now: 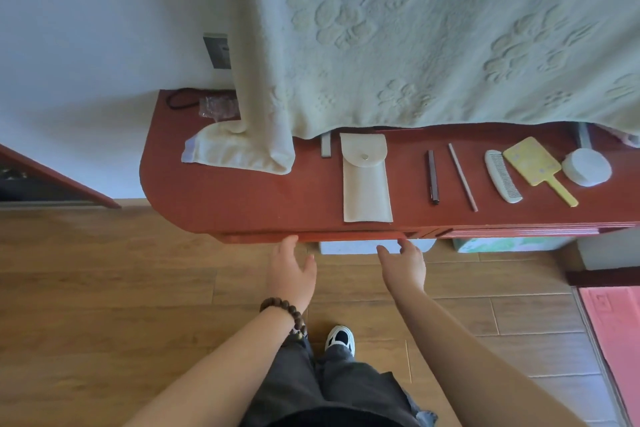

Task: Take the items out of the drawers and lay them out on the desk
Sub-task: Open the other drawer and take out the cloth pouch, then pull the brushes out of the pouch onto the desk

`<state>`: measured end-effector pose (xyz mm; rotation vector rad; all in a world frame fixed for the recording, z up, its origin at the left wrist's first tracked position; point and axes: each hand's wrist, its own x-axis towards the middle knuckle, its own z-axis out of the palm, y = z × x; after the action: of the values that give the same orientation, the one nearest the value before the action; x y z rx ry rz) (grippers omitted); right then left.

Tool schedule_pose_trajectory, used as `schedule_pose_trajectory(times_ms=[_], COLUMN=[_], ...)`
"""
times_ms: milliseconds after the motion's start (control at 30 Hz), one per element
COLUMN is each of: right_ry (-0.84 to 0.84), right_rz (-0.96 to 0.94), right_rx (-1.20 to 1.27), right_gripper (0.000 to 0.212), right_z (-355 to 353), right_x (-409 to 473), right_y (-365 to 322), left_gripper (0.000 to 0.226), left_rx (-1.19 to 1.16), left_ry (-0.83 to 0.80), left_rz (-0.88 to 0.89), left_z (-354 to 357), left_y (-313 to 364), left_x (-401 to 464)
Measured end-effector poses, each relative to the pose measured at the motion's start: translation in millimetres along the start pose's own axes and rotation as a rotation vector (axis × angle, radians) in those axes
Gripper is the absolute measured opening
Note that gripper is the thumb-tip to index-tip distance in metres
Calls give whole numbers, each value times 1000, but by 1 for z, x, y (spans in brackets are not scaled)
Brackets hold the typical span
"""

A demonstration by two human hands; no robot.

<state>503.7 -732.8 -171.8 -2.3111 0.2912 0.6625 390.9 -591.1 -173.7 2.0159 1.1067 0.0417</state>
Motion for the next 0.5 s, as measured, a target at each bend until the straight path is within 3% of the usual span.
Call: schedule_pose_trajectory(times_ms=[100, 233, 500], right_ry=[-39, -34, -88], right_rz=[-55, -154, -316], right_rx=[14, 87, 93], right_gripper=[28, 11, 31], right_z=[-17, -34, -64], right_x=[-11, -17, 43], right_y=[-1, -16, -83], left_gripper=[43, 48, 75], left_rx=[-30, -57, -55], left_ry=[16, 8, -62], left_rz=[177, 262, 107], left_z=[-4, -5, 23], left_y=[25, 62, 117], left_x=[4, 26, 71])
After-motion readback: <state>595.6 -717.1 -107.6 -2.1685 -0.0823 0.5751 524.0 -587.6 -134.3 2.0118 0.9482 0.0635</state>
